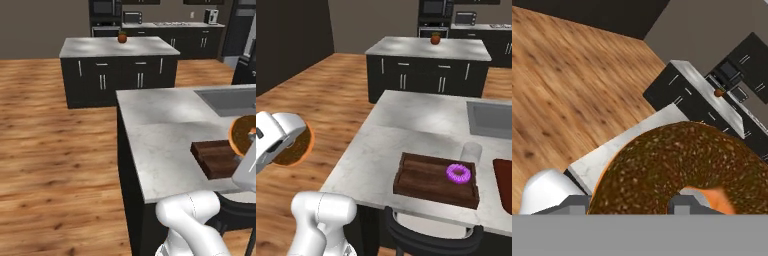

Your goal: Take the donuts from the fridge and place them on the empty tray on the dining counter.

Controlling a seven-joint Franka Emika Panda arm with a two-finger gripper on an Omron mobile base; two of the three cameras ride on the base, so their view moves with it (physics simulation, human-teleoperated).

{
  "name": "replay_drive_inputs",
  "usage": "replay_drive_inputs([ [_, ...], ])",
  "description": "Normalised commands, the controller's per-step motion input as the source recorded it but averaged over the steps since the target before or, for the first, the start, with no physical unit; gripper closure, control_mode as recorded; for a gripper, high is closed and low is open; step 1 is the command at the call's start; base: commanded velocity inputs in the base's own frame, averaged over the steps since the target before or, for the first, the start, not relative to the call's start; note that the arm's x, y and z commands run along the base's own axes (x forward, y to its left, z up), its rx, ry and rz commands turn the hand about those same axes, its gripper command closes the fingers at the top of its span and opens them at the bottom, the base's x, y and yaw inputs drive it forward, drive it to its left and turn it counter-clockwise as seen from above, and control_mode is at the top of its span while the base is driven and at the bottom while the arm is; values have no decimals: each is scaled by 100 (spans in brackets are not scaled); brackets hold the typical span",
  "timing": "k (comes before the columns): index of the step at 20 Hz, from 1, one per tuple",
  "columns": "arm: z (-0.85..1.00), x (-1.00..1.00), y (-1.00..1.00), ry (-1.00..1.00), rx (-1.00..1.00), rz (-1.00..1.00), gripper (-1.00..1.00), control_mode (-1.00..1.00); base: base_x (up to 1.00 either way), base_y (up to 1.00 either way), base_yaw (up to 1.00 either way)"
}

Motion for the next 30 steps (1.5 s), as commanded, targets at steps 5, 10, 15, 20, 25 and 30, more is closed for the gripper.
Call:
replay_drive_inputs([
  [5,0,0,0,0,0,0,100,100,46,-62,17],
  [10,0,0,0,0,0,0,100,100,16,0,1],
  [15,0,0,0,0,0,0,100,100,35,-15,0],
  [20,-7,84,-89,31,4,0,100,-100,0,0,0],
  [25,-22,73,-84,31,2,0,100,-100,0,0,0],
  [30,-54,36,-15,11,0,0,100,-100,0,0,0],
])
